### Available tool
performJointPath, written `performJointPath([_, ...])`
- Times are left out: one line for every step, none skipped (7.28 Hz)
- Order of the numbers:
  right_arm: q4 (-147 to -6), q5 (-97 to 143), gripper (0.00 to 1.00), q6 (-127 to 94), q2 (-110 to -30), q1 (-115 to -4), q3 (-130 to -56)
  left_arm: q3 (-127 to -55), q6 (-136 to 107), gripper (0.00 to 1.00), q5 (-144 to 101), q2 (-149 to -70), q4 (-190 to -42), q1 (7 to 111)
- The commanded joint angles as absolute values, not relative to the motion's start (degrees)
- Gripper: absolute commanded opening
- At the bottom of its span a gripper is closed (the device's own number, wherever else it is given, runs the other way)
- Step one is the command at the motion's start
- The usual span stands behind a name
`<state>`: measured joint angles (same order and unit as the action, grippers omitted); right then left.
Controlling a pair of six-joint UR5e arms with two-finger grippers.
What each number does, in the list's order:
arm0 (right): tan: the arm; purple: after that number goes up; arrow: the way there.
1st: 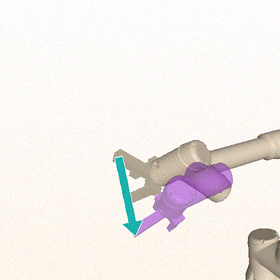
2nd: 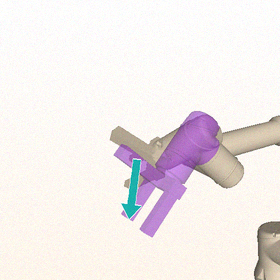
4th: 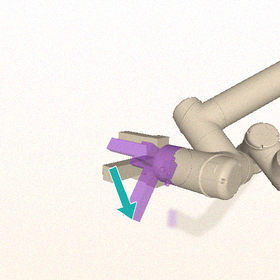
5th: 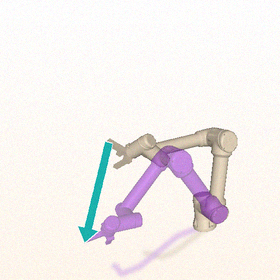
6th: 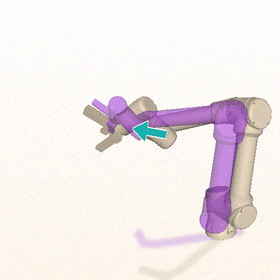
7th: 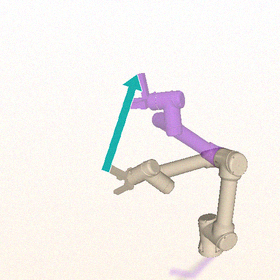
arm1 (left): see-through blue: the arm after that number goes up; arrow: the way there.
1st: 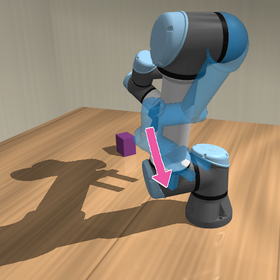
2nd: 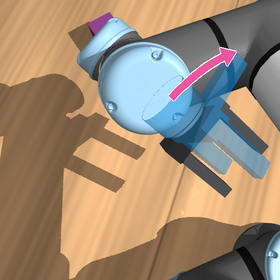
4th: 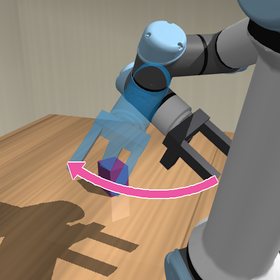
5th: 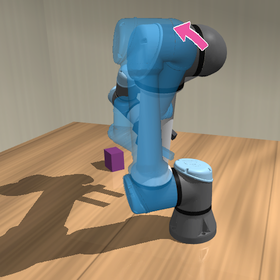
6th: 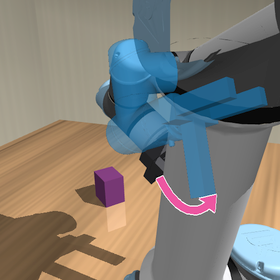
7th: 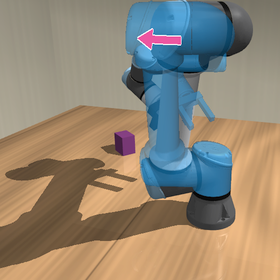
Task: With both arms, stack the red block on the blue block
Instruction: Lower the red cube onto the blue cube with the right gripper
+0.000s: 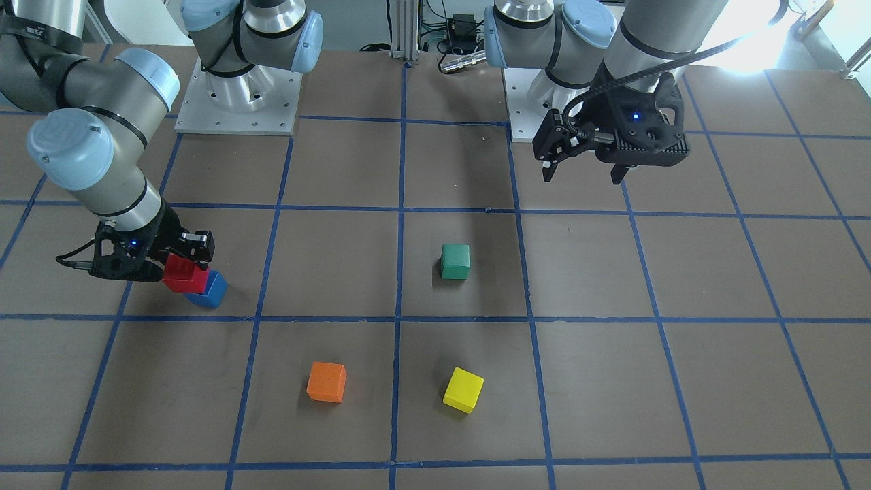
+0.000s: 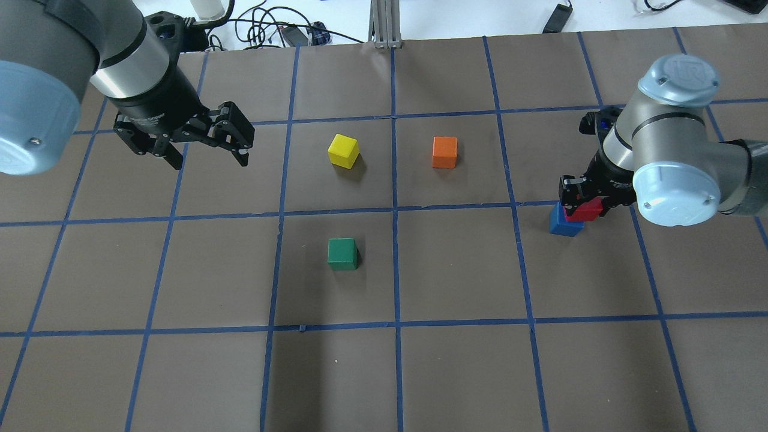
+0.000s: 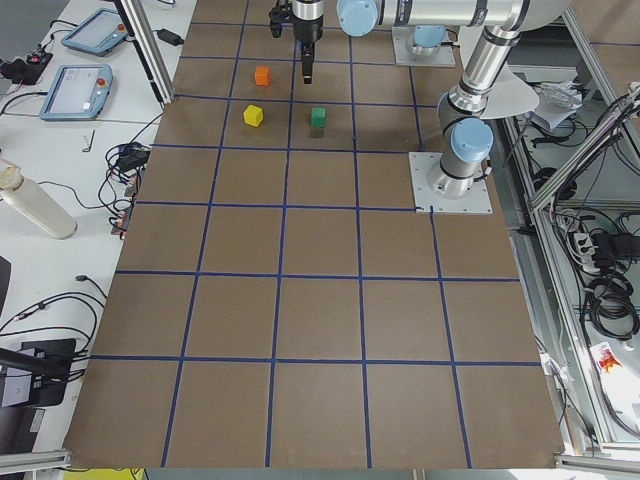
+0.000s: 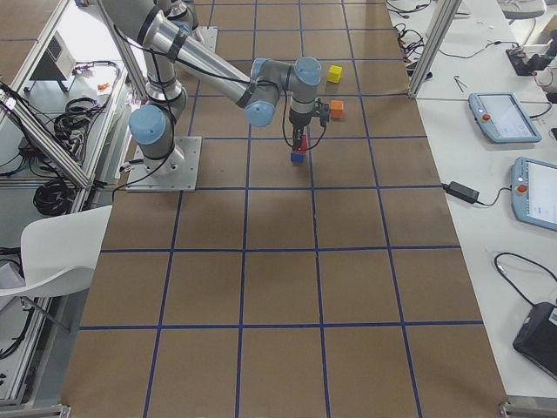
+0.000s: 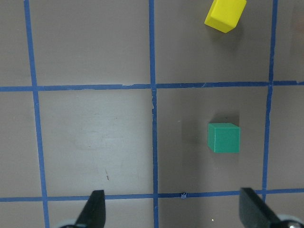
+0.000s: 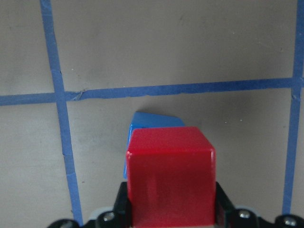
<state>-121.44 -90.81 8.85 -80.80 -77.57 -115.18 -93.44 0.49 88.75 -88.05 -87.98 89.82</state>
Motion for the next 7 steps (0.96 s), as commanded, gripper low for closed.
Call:
performJointPath([-121.55,-90.88,0.11,7.12,-80.51,-77.61,-115.05,-93.43,0.53,1.00,88.86,-87.98,-87.98,89.82])
performJointPath([-121.90,-90.79,0.11,6.95,-80.16,-77.61,-115.05,-93.34,0.53,1.00,88.86,-87.98,-87.98,89.82])
performJointPath([-121.82,-90.88,0.11,4.59,-80.24,-77.61,-115.14,-93.34,0.53,1.00,88.86,-87.98,-87.98,89.82])
performJointPath([-121.73,-90.97,0.11,3.61,-80.33,-77.52,-115.05,-93.34,0.53,1.00,88.94,-87.80,-87.98,89.82])
performJointPath([-121.82,-90.88,0.10,3.26,-80.25,-77.61,-115.05,-92.99,0.53,1.00,88.95,-87.89,-87.98,89.82])
performJointPath([-121.82,-90.88,0.10,2.12,-80.24,-77.61,-115.05,-92.99,0.53,1.00,88.95,-87.89,-87.98,89.74])
performJointPath([-121.73,-90.88,0.10,1.15,-80.24,-77.61,-115.05,-93.08,0.53,1.00,88.95,-87.89,-87.98,89.82])
